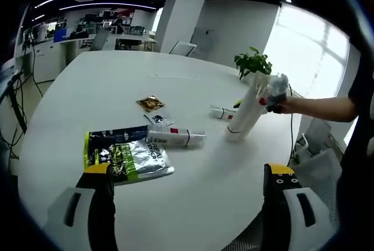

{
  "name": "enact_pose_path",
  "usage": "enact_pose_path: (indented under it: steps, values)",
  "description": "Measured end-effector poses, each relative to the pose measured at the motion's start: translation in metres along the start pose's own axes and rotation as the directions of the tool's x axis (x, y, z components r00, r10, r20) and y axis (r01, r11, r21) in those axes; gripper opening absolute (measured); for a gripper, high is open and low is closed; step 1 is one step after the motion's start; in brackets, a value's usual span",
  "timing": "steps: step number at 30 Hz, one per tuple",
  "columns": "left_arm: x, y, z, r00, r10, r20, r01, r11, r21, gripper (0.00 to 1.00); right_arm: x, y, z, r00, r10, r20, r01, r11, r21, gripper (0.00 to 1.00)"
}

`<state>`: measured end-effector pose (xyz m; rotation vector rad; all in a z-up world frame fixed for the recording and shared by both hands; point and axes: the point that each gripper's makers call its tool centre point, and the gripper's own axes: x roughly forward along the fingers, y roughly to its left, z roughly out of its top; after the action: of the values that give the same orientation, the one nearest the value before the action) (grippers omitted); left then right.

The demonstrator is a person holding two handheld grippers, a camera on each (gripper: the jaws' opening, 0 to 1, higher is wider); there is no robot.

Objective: Arrange the skincare products in the storage area until every visible bottle or jar stands upright without overlapping.

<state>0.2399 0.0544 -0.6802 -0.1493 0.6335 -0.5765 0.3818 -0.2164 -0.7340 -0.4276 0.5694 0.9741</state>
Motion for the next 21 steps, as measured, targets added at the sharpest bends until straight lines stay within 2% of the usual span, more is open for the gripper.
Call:
enact_pose_path:
  steps: [4,8,13,21]
  values:
    - [-0.001,0.001,0.001,1.000,0.001,0.003,-0.001,1.000,-0.002,0.99,0.012,0.001,0.006,1.000,0.019,-0.005,-0.019,1.000,-0.017,0.27]
    - [-0.003,0.005,0.000,1.000,0.010,0.004,-0.010,1.000,-0.006,0.99,0.024,0.000,0.004,0.999,0.042,-0.016,-0.042,0.999,-0.016,0.26]
    - [-0.008,0.012,-0.004,1.000,0.030,0.005,-0.030,0.999,-0.023,0.99,0.032,0.000,-0.003,0.998,0.059,-0.036,-0.060,0.998,-0.018,0.24]
    - [-0.008,0.014,-0.004,0.999,0.035,0.010,-0.035,0.999,-0.037,0.99,0.039,0.007,0.000,0.996,0.075,-0.053,-0.076,0.997,-0.025,0.22]
